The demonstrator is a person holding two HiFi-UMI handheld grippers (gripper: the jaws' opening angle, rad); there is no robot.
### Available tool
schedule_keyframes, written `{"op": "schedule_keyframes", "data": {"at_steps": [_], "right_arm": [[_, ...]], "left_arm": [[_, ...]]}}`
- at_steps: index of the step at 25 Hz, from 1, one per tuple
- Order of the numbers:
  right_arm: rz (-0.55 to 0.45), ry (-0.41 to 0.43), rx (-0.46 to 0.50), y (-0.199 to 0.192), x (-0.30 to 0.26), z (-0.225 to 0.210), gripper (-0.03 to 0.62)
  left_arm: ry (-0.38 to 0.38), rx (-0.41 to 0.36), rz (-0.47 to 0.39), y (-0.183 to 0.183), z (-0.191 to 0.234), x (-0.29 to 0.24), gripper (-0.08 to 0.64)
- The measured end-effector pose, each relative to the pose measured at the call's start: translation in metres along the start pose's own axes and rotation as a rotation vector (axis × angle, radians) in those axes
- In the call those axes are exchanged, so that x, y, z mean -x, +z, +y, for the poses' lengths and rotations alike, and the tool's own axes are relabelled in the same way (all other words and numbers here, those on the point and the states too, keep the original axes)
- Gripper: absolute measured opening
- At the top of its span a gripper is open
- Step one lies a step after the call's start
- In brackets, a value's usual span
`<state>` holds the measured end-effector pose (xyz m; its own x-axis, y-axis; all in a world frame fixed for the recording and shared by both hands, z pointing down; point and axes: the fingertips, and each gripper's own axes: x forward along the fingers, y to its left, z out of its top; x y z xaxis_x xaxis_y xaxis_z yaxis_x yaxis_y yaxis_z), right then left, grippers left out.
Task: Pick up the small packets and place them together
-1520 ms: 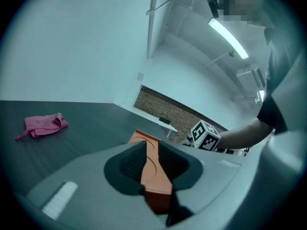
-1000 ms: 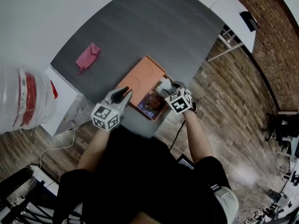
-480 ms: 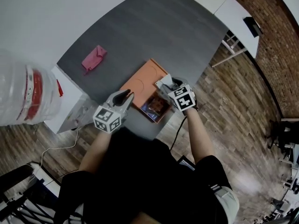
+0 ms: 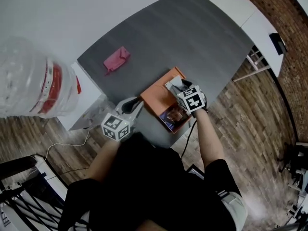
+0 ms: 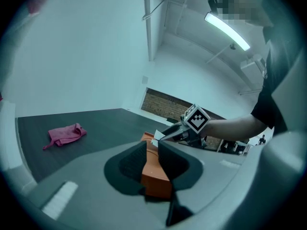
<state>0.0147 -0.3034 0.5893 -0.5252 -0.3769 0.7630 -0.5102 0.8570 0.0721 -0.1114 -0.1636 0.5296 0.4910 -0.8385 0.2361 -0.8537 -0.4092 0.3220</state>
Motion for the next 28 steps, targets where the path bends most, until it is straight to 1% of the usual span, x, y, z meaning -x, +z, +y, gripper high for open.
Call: {"op": "schedule_keyframes", "data": {"at_steps": [5, 8, 12, 19, 25, 28], "right_arm": [[-0.002, -0.001, -0.003, 0.012, -0.017, -0.005, 0.213], [-0.011, -0.015, -0.003, 0.018, -0.022, -0.005, 0.215], [-0.032, -0.041, -0.011, 0.021, -0.022, -0.006, 0.242], [-0.063, -0.063, -0.025, 0.014, 0.002, -0.004, 0.242], [-0.081, -0.075, -0.091, -0.007, 0.033, -0.002, 0.239], [-0.07, -0.072, -0.11, -0.022, 0.045, 0.002, 0.239]], "left_arm": [[0.025, 0.001, 0.006, -0.003, 0.008, 0.013, 0.075], [0.033, 0.003, 0.005, -0.003, 0.012, 0.016, 0.075], [0.02, 0.003, 0.005, -0.002, 0.014, 0.014, 0.075], [-0.048, -0.005, 0.007, 0.001, 0.003, -0.005, 0.075], [-0.128, -0.023, 0.016, 0.002, -0.018, -0.028, 0.074], [-0.167, -0.034, 0.023, 0.002, -0.029, -0.038, 0.075]]}}
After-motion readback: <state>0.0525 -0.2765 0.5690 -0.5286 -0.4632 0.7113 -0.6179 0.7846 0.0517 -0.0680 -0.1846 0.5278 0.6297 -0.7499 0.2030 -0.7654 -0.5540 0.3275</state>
